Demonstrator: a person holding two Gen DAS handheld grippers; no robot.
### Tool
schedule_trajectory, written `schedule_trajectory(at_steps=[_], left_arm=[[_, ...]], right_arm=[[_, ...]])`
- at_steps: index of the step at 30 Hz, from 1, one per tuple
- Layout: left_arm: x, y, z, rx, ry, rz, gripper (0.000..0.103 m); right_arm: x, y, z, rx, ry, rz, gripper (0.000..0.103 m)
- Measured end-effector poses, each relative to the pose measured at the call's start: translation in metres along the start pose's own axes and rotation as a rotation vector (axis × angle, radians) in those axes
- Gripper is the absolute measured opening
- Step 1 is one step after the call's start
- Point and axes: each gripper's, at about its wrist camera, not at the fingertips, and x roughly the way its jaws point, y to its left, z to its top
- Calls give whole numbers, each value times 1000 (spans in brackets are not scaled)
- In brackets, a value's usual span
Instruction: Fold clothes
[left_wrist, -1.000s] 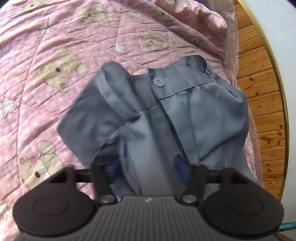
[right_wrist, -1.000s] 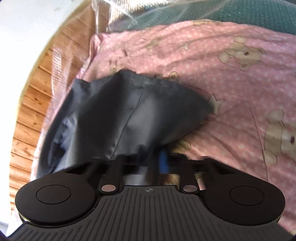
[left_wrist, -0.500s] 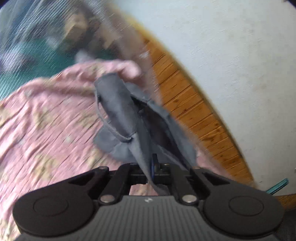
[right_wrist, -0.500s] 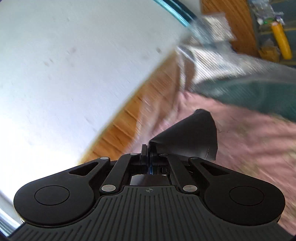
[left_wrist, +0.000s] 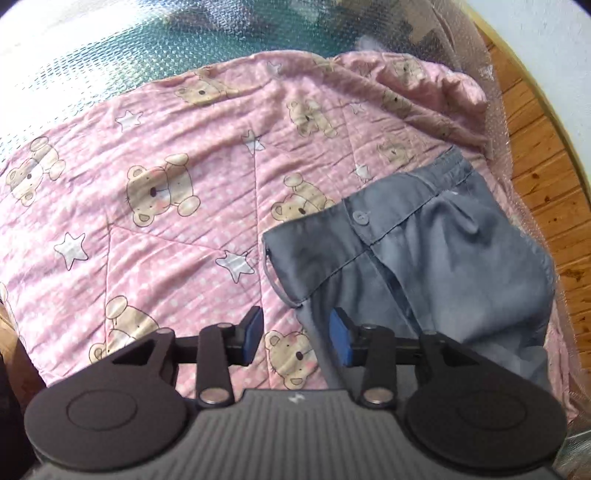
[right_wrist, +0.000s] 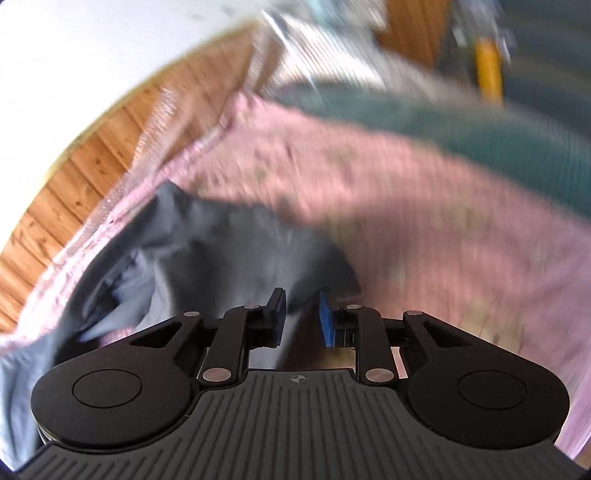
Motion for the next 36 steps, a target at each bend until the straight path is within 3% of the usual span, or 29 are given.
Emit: schedule_trajectory(at_steps=[2, 5, 8, 9, 11, 12, 13, 15, 17, 19, 22, 24, 26, 29, 36], left_arm=[[-5, -9, -1, 23, -8, -51, 46], [13, -35, -2, 113, 26, -58, 50], [31, -58, -3, 197, 61, -55, 50], [42, -55, 0, 197, 74, -18, 50], [58, -46, 5, 177, 99, 48, 45], [58, -44, 6, 167, 97, 27, 45], [58, -42, 7, 156, 95, 7, 46], [54, -42, 10, 142, 88, -41, 52], [52, -51, 13, 149, 91, -98, 55], [55, -67, 17, 170, 106, -147, 57], [66, -95, 19, 202, 130, -196, 57], [73, -112, 18, 220, 144, -229, 58], [79, -123, 15, 230, 161, -260, 59], [84, -127, 13, 228, 185, -281, 60], [88, -101, 12, 135, 213, -288, 63]], right_arm=[[5, 18, 7, -80, 15, 68, 25], [33, 35, -1, -160, 159, 136, 24], [57, 13, -5, -173, 232, -39, 23], [62, 1, -4, -166, 241, -115, 21], [59, -25, 0, -59, 244, -173, 0], [54, -25, 2, -52, 242, -183, 0], [49, -20, 4, -71, 238, -188, 6], [38, -5, 8, -115, 227, -188, 32], [33, 14, 14, -111, 215, -150, 39], [30, 42, 21, -87, 207, -86, 40], [43, 109, 39, -112, 195, 26, 61], [64, 156, 51, -116, 209, 78, 83], [93, 198, 62, -97, 235, 109, 91], [148, 255, 74, -122, 288, 64, 91], [262, 343, 75, -250, 362, -230, 91]])
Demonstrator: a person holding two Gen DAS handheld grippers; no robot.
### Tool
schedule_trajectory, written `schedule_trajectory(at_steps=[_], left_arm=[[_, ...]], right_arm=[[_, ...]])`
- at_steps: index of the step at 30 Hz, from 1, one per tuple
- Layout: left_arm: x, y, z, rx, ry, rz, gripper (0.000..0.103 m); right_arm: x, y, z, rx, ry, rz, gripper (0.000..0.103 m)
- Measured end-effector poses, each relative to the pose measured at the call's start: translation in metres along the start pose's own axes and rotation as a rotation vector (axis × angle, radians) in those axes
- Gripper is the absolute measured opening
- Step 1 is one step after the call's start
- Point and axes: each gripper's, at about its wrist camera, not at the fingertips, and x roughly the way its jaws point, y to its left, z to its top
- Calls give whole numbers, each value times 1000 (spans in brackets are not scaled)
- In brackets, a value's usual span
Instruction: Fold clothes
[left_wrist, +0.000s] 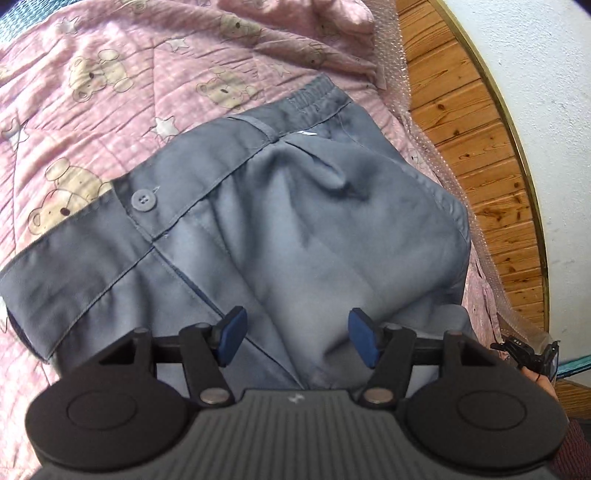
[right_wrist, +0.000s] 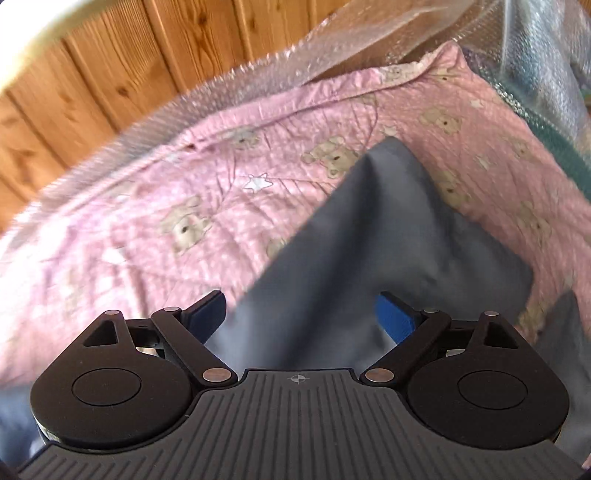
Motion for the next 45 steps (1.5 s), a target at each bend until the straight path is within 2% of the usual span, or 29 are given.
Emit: schedule_trajectory(at_steps=[2, 3, 4, 5, 6, 8, 9, 12, 13, 15, 16, 17, 18, 19, 21, 22, 23, 26, 27, 28, 30, 33, 35, 36, 38, 41, 43, 44, 45], left_arm=[[2, 5, 1, -15, 4, 8, 63], [3, 7, 1, -17, 6, 15, 63], [4, 7, 2, -13, 6, 18, 63], [4, 7, 3, -9, 1, 20, 63], [4, 6, 4, -7, -6, 20, 63], [4, 6, 8, -12, -14, 4, 63], [4, 6, 9, -15, -17, -4, 63], [4, 4, 9, -23, -23, -13, 64], [4, 4, 9, -26, -25, -16, 64], [7, 4, 8, -38, -21, -35, 69], [10, 4, 7, -49, -11, -41, 70], [16, 4, 7, -61, 5, -45, 70], [21, 4, 6, -68, 23, -48, 70], [27, 2, 5, -70, 42, -46, 70], [32, -7, 5, -35, 65, -19, 70], [33, -12, 5, -17, 72, -8, 70], [32, -16, 4, -11, 75, -1, 70], [32, -25, 6, -11, 74, -1, 71], [32, -27, 7, -17, 65, 2, 73], [33, -27, 8, -32, 57, -2, 74], [35, -25, 8, -95, 38, -10, 74], [34, -15, 10, -195, 6, -35, 75], [34, -10, 12, -232, 1, -31, 75], [35, -10, 14, -237, 0, -28, 75], [37, -10, 16, -237, 4, -12, 75], [39, -11, 25, -240, -7, -24, 80], [48, -15, 37, -235, -2, -11, 82], [57, -17, 44, -240, 20, 8, 85], [68, -19, 50, -255, 53, 43, 84]], right_arm=[[24, 14, 3, -22, 36, -85, 91], [36, 18, 3, -37, 55, -125, 83], [43, 17, 3, -35, 70, -126, 74], [48, 13, 3, -24, 81, -108, 45], [42, 5, 3, -5, 61, -78, 24], [19, -14, 0, 43, -9, -6, 5], [0, -26, -3, 62, -57, 36, 3], [-86, -78, -35, 123, -204, 149, 1], [-113, -101, -53, 150, -244, 183, 1], [-147, -150, -105, 203, -270, 187, 1], [-151, -174, -134, 231, -256, 171, 2], [-140, -199, -163, 278, -201, 139, 8], [-125, -224, -191, 332, -131, 101, 36], [-113, -247, -217, 409, -72, 68, 45], [-96, -288, -260, 569, 0, 35, 43], [-97, -299, -272, 623, -23, 66, 43], [-100, -309, -281, 672, -60, 107, 49], [-105, -323, -281, 719, -179, 214, 61], [-104, -329, -278, 728, -212, 231, 69], [-100, -336, -274, 741, -231, 233, 72], [-89, -347, -268, 784, -232, 229, 73], [-77, -360, -264, 851, -210, 284, 73], [-71, -364, -263, 823, -197, 321, 68], [-68, -365, -263, 799, -186, 333, 51], [-63, -365, -263, 769, -162, 352, 31], [-58, -366, -261, 759, -153, 364, 34], [-56, -366, -257, 747, -146, 358, 39], [-54, -365, -253, 738, -137, 353, 46], [-52, -365, -250, 728, -128, 348, 48]])
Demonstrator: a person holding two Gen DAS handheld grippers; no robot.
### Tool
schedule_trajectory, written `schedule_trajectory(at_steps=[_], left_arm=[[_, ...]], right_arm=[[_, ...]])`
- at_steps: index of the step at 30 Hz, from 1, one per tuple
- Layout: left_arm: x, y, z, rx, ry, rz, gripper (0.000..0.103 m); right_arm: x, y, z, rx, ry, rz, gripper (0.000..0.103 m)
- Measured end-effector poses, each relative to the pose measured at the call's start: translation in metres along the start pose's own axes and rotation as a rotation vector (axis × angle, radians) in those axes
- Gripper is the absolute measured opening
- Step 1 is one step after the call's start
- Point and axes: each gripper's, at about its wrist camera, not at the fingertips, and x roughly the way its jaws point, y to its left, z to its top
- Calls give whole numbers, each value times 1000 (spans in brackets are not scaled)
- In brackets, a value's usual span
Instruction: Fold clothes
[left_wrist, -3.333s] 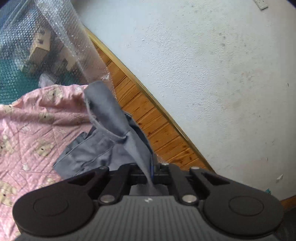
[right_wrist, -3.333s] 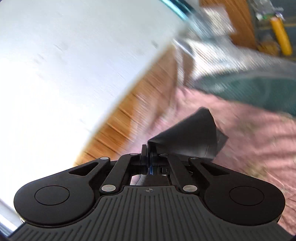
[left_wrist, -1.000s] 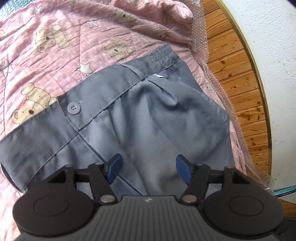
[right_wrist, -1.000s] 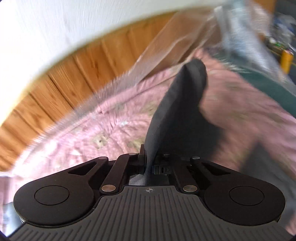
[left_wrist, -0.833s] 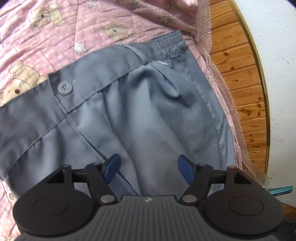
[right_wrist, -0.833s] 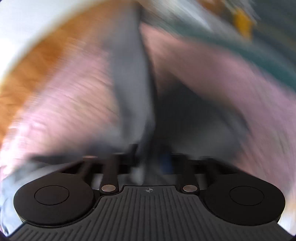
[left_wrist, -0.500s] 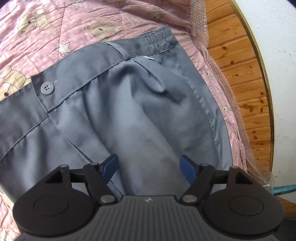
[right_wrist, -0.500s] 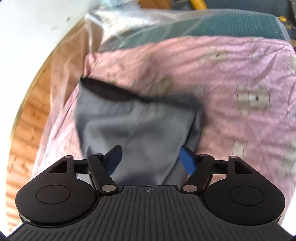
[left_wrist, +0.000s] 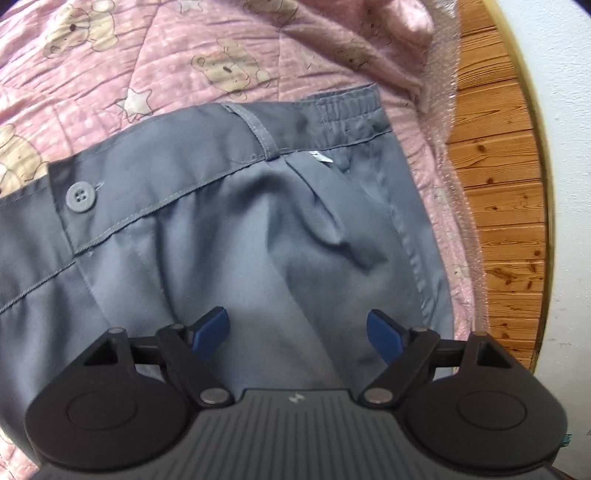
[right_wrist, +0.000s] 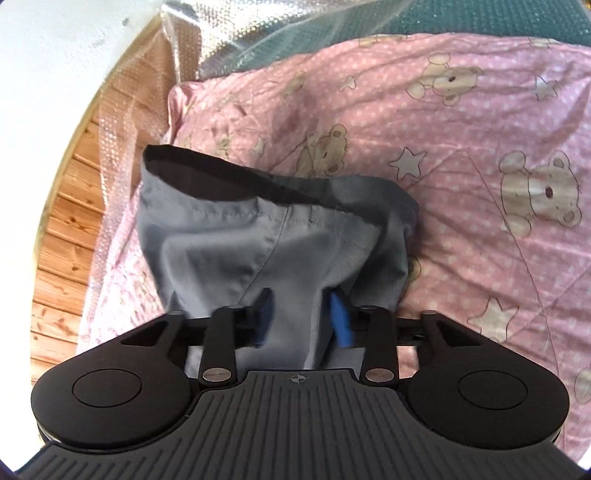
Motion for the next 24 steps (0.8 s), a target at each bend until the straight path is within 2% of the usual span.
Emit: schedule_trajectory(at_steps=[2, 3, 4, 5, 6, 8, 9, 12, 13, 14, 16, 18, 19, 20, 22, 23, 24], left_arm=[[18, -7, 7, -17, 31, 57, 83], [22, -13, 9, 1, 24, 70, 78], [26, -20, 10, 25, 24, 84, 66], [32, -26, 12, 49, 50, 94, 22], [38, -28, 13, 56, 84, 86, 2], [37, -33, 10, 91, 83, 77, 0], [27, -37, 7, 130, 55, 50, 0], [-36, -41, -11, 194, -59, -172, 0], [-60, -36, -20, 219, -100, -208, 0], [-74, -29, -28, 234, -122, -202, 0], [-78, -6, -34, 222, -95, -128, 2], [-73, 22, -35, 155, -55, -29, 8], [-72, 33, -36, 122, -47, -12, 9], [-76, 42, -36, 100, -56, -10, 11], [-82, 57, -38, 62, -74, -7, 21], [-85, 59, -40, 63, -81, -12, 30], [-84, 59, -43, 62, -80, -21, 36]], right_arm=[[6, 4, 5, -22, 15, -22, 47], [9, 6, 8, -33, 23, -25, 33], [10, 10, 10, -51, 27, -27, 20], [11, 14, 13, -72, 29, -28, 6], [9, 20, 16, -94, 16, -23, 3], [-2, 33, 21, -125, -37, 19, 1], [-13, 39, 24, -132, -71, 48, 0], [-56, 51, 33, -132, -168, 138, 0], [-63, 52, 31, -161, -175, 109, 0], [-67, 54, 27, -204, -173, 58, 0], [-75, 58, 20, -291, -169, -46, 3], [-66, 70, 2, -390, -130, -238, 38], [-63, 78, -9, -443, -133, -314, 46], [-65, 89, -22, -494, -160, -346, 53], [-75, 124, -54, -631, -225, -322, 53], [-80, 147, -74, -737, -246, -269, 56], [-82, 174, -97, -870, -233, -171, 62]])
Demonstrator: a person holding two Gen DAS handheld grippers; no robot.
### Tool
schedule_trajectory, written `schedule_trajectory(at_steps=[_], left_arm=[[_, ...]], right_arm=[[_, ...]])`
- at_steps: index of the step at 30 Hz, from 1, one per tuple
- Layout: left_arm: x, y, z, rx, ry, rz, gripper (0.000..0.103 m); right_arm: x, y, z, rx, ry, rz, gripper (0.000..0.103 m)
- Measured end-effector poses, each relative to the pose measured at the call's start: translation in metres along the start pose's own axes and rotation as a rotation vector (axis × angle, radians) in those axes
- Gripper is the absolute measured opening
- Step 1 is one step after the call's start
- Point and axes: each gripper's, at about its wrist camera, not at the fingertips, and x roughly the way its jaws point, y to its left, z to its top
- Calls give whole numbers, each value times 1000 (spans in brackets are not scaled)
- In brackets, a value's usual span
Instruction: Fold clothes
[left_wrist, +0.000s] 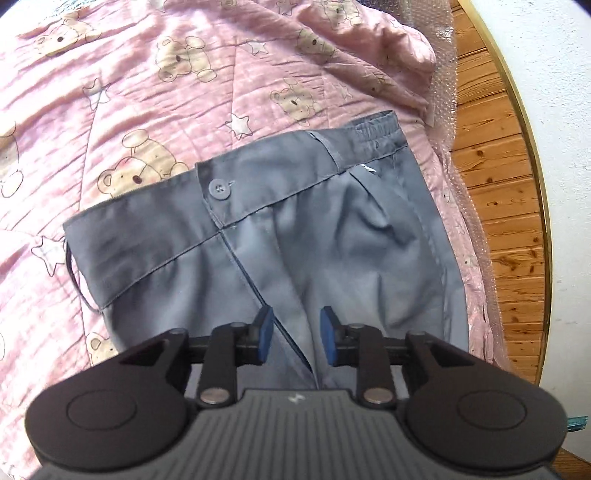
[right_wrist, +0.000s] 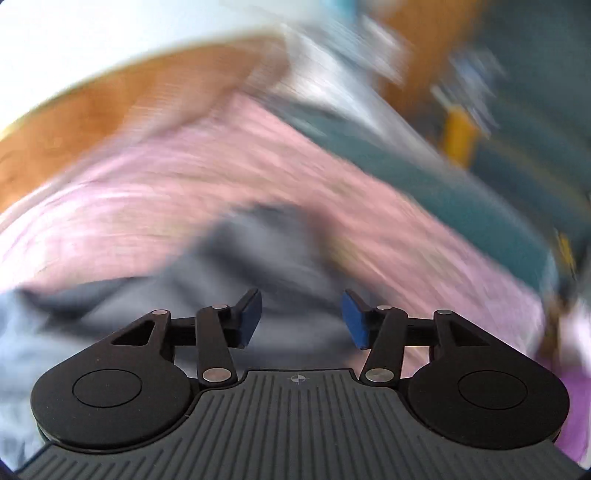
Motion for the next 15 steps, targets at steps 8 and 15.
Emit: schedule_trajectory(at_steps=[8, 15], left_arm=[[34, -45, -32, 46, 102, -111, 57], [47, -62, -43, 41, 107, -177, 79]], right_arm=[[16, 272, -34, -964, 57, 830, 92], [-36, 300, -42, -1212, 6, 986, 0]])
